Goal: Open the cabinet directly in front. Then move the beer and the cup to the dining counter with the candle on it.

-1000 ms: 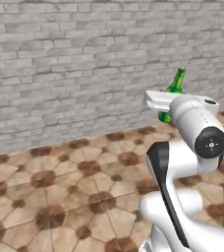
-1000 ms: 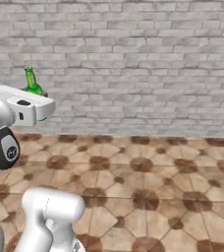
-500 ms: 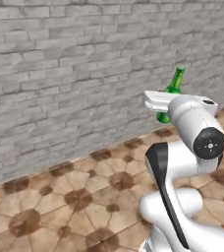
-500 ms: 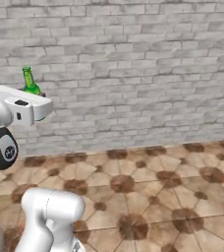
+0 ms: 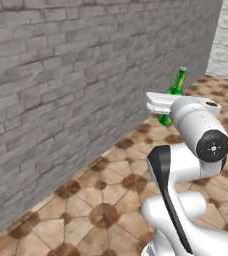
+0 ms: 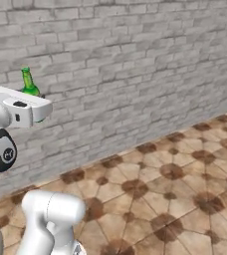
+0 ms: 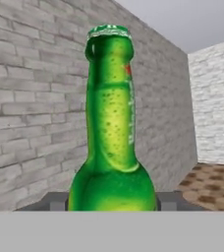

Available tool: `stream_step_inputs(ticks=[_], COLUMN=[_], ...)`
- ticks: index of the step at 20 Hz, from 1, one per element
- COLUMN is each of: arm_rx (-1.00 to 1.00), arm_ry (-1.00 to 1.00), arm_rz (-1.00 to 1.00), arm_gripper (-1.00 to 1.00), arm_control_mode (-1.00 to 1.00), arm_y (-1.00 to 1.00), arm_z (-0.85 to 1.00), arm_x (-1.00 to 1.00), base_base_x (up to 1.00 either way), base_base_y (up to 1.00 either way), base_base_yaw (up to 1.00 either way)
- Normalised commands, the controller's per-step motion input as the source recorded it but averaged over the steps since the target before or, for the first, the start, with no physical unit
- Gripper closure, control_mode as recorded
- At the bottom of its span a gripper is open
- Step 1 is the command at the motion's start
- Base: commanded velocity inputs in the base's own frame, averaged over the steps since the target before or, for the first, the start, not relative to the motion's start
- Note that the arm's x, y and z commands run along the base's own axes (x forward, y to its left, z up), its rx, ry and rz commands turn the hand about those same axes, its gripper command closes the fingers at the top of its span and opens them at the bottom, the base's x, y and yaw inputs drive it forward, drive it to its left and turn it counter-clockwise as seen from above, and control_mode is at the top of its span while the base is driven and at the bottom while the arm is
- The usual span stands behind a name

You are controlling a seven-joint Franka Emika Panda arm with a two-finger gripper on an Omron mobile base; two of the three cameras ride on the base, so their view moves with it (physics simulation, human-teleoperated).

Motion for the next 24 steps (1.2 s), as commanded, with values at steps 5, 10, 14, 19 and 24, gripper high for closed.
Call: stream_step_inputs(ticks=[5,10,14,19,24], arm_rx=[0.00,0.00,0.00,0.00,0.00], arm_ry=[0.00,0.00,0.00,0.00,0.00], arm_rz=[0.00,0.00,0.00,0.00,0.00], arm_gripper=[1.00,1.00,1.00,1.00,1.00], arm_control_mode=[1.00,1.00,1.00,1.00,1.00], arm_y=[0.00,0.00,0.00,0.00,0.00], arm_z=[0.00,0.00,0.00,0.00,0.00], arm_x=[0.00,0.00,0.00,0.00,0.00], base_base_x=[1.00,1.00,1.00,1.00,1.00], base_base_y=[0.72,0.79,0.58,0.12,-0.20], base_base_yaw=[-0.52,-0.42,-0.40,-0.27,-0.20])
